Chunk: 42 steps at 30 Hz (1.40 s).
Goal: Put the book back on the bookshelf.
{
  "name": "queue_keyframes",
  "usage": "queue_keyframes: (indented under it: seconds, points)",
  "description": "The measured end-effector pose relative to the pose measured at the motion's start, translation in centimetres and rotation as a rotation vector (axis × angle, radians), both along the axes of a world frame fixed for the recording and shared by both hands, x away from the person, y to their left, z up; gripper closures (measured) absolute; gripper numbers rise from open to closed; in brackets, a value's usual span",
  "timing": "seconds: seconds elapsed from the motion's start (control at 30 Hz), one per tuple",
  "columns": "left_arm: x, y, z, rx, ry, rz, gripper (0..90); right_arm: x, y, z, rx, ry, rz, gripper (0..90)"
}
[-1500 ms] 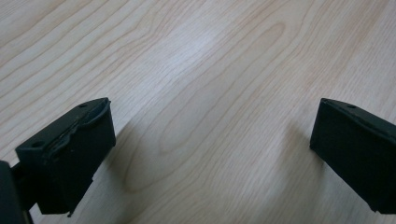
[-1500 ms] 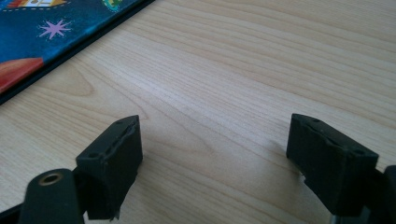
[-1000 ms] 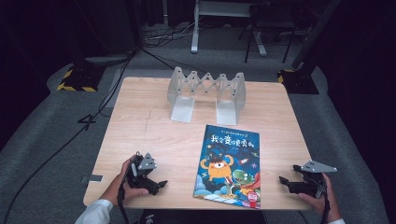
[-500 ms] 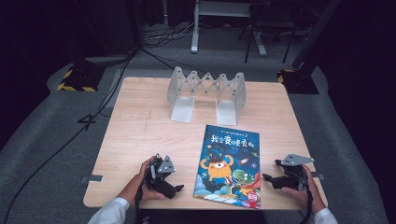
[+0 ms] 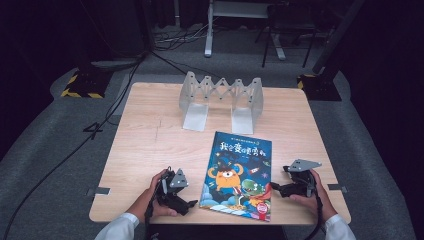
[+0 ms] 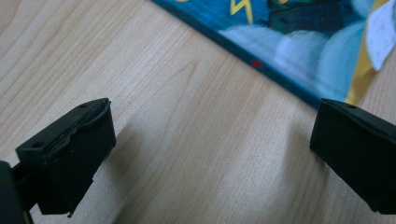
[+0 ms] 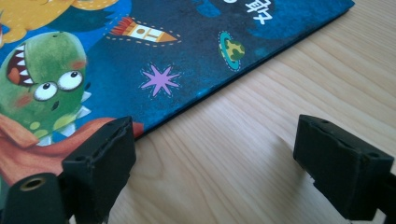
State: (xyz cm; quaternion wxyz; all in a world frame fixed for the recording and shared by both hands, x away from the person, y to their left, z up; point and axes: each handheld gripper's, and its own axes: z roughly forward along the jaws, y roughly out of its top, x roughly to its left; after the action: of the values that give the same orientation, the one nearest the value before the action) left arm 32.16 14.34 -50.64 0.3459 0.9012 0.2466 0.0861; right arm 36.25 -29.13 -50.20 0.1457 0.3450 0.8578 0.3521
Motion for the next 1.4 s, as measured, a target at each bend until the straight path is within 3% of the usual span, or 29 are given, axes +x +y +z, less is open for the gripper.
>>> queue_keyframes:
  seconds: [0.07,0.23,0.5,0.7,0.83,0.97,1.13,1.33,1.4]
  points:
    - [-0.1,0.1,0.0,0.005,0.004,-0.006,0.4,0.4,0.9,0.1,-0.007,0.002,0.016,13.1]
    - [-0.8,0.5,0.0,0.002,0.001,-0.023,0.5,1.7,2.3,0.1,-0.008,0.004,-0.005,15.1]
    - [-2.7,1.0,0.0,0.004,0.002,0.010,0.5,2.3,4.3,0.1,0.001,-0.004,-0.028,19.1]
    - [-3.2,0.7,0.0,0.003,0.002,0.022,0.4,2.2,4.2,0.1,0.003,-0.011,-0.033,19.5]
    - [-3.5,0.6,0.0,0.002,0.000,0.026,0.6,1.7,3.9,0.2,-0.002,0.000,-0.004,19.4]
    - [-3.6,1.3,0.0,0.003,0.003,-0.004,0.5,0.2,3.2,0.5,-0.038,0.024,0.048,19.5]
    - [-2.8,2.7,0.0,0.002,0.003,0.075,0.5,-1.8,2.5,1.2,-0.103,0.072,0.098,22.4]
    - [-1.9,1.9,0.0,0.006,0.004,0.099,0.5,-4.0,3.7,2.4,-0.237,0.147,0.176,27.3]
    - [-1.9,1.8,0.0,0.001,0.002,0.098,0.5,-4.2,4.0,2.4,-0.243,0.160,0.190,27.5]
